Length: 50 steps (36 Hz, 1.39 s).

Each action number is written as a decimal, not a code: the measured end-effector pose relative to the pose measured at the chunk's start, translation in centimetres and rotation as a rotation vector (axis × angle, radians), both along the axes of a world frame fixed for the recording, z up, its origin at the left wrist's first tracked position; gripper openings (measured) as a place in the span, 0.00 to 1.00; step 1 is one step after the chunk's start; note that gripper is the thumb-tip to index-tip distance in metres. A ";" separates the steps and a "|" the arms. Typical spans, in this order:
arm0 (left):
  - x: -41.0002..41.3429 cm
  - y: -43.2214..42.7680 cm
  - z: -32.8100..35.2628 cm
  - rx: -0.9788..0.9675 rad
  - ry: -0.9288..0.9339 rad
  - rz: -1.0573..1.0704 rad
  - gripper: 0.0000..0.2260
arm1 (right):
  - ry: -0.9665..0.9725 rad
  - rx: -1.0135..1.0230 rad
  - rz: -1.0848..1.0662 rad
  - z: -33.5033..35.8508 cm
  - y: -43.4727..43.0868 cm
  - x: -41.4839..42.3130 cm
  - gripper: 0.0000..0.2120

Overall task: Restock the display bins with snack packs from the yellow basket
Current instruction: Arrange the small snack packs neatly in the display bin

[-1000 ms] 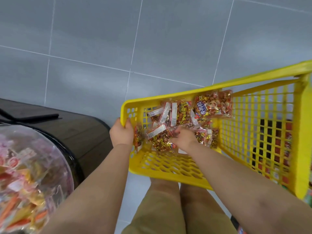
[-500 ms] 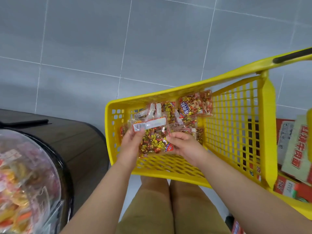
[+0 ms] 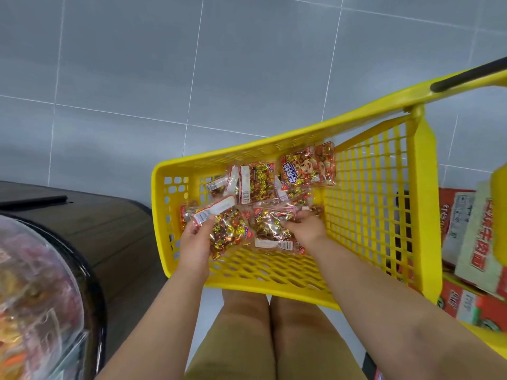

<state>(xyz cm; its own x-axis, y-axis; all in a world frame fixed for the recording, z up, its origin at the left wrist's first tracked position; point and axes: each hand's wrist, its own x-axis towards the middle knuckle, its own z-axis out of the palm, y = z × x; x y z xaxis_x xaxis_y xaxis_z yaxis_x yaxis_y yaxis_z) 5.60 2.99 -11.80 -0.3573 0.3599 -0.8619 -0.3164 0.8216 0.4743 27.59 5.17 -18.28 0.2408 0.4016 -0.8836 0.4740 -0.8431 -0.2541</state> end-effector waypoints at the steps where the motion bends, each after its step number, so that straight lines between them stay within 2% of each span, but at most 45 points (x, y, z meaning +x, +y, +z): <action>1: -0.1 0.0 0.0 0.000 0.015 0.024 0.11 | 0.020 0.003 0.024 0.2 0.0 0.1 0.25; 3: -0.4 0.1 0.0 0.018 0.045 0.048 0.11 | 0.057 0.008 0.094 0.7 -0.2 0.4 0.24; 6: -0.8 0.3 0.0 0.029 0.065 0.030 0.13 | 0.127 0.041 0.051 2.3 -0.3 1.1 0.18; 8: -1.0 0.3 -0.2 0.024 0.093 -0.006 0.14 | 0.184 0.073 -0.023 3.6 -0.4 1.9 0.11; 12: -0.6 0.2 -0.5 -0.012 0.098 -0.152 0.17 | 0.515 0.014 -0.372 5.9 -0.5 2.3 0.05; 15: 0.3 0.4 -0.3 -0.082 0.019 -0.210 0.21 | 0.533 0.030 -0.325 6.6 -0.5 1.2 0.02; 17: 1.3 0.8 0.1 -0.117 -0.084 -0.130 0.25 | 0.481 0.051 -0.213 6.8 -0.5 -0.1 0.05; 19: 1.9 1.1 0.6 -0.065 -0.185 -0.105 0.26 | 0.425 0.074 -0.099 6.9 -0.6 -1.5 0.10; 22: 1.7 0.6 0.7 0.014 -0.151 -0.392 0.15 | 0.433 0.135 -0.120 6.9 -0.7 -3.2 0.14; 24: 1.4 0.2 0.2 0.009 -0.153 -0.415 0.16 | 0.450 0.155 -0.095 6.5 -0.6 -3.6 0.11; 26: 1.2 0.1 -0.3 -0.005 -0.139 -0.345 0.15 | 0.441 0.162 -0.096 5.6 -0.3 -3.4 0.10; 27: 1.1 0.1 -0.4 -0.014 -0.125 -0.313 0.14 | 0.390 0.180 -0.108 4.9 -0.2 -3.1 0.11; 29: 0.8 -0.1 -0.8 -0.025 -0.106 -0.242 0.13 | 0.152 0.228 -0.118 3.2 0.1 -2.0 0.16; 31: 0.5 -0.3 -1.1 -0.033 -0.093 -0.174 0.16 | -0.087 0.221 -0.138 1.4 0.3 -0.6 0.23; 32: 0.3 -0.4 -1.1 -0.036 -0.087 -0.154 0.18 | -0.118 0.182 -0.170 0.6 0.3 0.0 0.26; 35: 0.0 -0.6 -1.3 -0.028 -0.070 -0.114 0.20 | -0.011 0.028 -0.182 -1.0 -0.2 0.4 0.29; 39: -0.3 -0.8 -1.2 -0.027 -0.057 -0.085 0.17 | 0.015 0.014 -0.136 -1.6 -0.8 0.1 0.31; 43: -0.3 -1.0 -1.0 -0.029 -0.034 -0.026 0.15 | 0.176 -0.066 0.019 -1.1 -1.4 0.3 0.35; 48: -0.1 -1.1 0.6 0.031 -0.007 0.014 0.18 | 0.196 -0.006 0.003 0.7 -1.3 0.7 0.32; 50: 0.0 -1.1 1.9 0.046 0.002 0.040 0.17 | 0.240 0.008 -0.053 2.3 -0.7 0.8 0.32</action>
<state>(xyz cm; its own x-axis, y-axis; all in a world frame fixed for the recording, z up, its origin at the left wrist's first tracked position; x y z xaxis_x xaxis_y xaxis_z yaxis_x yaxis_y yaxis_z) 5.56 1.85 -9.87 -0.3737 0.3845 -0.8441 -0.3482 0.7853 0.5119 28.42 4.47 -16.03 0.0455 0.4008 -0.9151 0.3541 -0.8630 -0.3604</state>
